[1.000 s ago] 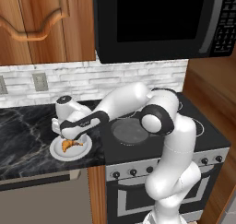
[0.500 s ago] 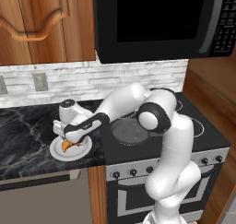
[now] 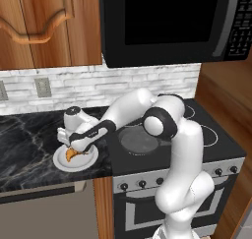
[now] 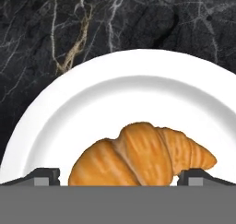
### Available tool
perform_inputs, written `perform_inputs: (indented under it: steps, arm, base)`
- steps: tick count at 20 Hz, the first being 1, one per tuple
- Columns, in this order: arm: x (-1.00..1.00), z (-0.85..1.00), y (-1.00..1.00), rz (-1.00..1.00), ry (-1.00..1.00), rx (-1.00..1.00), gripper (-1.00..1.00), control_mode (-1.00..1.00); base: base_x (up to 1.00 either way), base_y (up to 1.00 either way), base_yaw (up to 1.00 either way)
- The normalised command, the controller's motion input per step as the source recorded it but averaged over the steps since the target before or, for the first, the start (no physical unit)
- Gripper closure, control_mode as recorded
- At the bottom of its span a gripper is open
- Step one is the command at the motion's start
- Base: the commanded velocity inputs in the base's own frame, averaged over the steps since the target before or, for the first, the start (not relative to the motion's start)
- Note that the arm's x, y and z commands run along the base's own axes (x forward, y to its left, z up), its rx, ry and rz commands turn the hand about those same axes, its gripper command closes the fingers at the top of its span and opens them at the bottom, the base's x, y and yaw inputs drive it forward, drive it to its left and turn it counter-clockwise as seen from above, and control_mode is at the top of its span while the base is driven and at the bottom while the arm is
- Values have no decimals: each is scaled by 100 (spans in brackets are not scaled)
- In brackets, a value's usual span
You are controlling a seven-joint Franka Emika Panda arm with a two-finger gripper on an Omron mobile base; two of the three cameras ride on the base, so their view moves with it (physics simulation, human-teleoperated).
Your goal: Pick the croissant and place it on the pan. Then turn on the stove to warm the croissant.
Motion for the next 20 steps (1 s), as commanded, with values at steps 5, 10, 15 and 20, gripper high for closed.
perform_inputs:
  steps: [5,10,15,20]
  arm:
    - [11,-41,0,0,0,0,-100,-100]
    - [5,-43,0,0,0,0,100,-100]
    - [-1,-50,0,0,0,0,100,-100]
    - [-9,-57,-10,0,-1,0,100,-100]
  base:
    - [0,0,0]
    - [0,0,0]
    - [0,0,0]
    - [0,0,0]
